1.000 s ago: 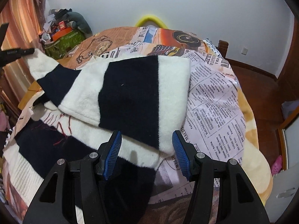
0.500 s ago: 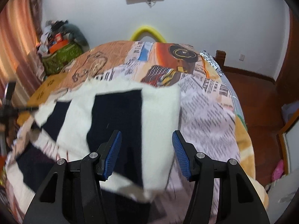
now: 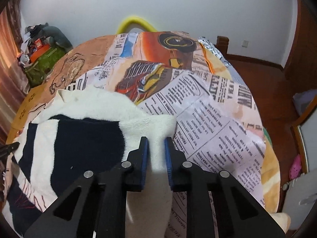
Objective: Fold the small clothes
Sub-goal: 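Grasp the sweater hem with the right tool while the left tool grasps it too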
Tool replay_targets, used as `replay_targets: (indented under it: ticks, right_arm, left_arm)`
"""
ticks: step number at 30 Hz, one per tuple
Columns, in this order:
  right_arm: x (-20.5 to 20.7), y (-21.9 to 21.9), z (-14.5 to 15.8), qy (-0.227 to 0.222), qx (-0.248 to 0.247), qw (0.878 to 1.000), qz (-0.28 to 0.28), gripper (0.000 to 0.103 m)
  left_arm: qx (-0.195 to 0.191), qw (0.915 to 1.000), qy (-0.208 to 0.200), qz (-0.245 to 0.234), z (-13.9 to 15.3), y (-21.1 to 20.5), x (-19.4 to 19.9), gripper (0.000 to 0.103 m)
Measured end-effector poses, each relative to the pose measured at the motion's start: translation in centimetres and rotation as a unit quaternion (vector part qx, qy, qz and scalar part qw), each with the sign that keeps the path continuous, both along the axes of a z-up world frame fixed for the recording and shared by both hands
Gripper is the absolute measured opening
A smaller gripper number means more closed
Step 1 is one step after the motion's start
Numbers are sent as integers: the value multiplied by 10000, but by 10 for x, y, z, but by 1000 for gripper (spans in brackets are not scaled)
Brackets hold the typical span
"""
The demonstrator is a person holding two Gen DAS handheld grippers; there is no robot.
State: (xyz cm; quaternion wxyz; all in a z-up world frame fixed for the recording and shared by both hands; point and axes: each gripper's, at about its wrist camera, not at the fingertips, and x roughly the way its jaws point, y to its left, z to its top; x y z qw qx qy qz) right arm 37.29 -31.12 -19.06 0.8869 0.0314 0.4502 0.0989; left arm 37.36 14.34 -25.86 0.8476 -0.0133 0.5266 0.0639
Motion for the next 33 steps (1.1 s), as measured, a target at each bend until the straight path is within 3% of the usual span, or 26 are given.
replay_targets:
  ticks: [2,4,7,10,14,17,24,33]
  right_arm:
    - [-12,-1,8,-85,11,9999,52,19]
    - [-21,-2,15,-155,30,9998,107,21]
    - [-37,-4,25,-166,70,9995,267,33]
    - [-55,-8,33,-149,171,9989,407,44]
    - [-80,-10,39,-121,295,9985,450,56]
    - [-103,-13,42,-78,347,9983,456,66]
    - [-141,-7,36,75,293,9978,591,70]
    - [-179,6,2,610,482,9945,701,70]
  left_arm:
    - [328,9994,-43,-27,1,-3,-2,37]
    - [492,9988,-52,-60,4,-3,-5,46]
    - [364,9993,-13,-104,11,1,-13,52]
    - [263,9996,6,-58,17,5,-22,68]
    - [95,9999,37,-92,29,4,-42,80]
    - [28,9998,49,-172,37,-1,-62,85]
    - [-328,9994,91,-83,48,-6,-107,90]
    - [-656,9968,463,-58,32,-9,-159,91]
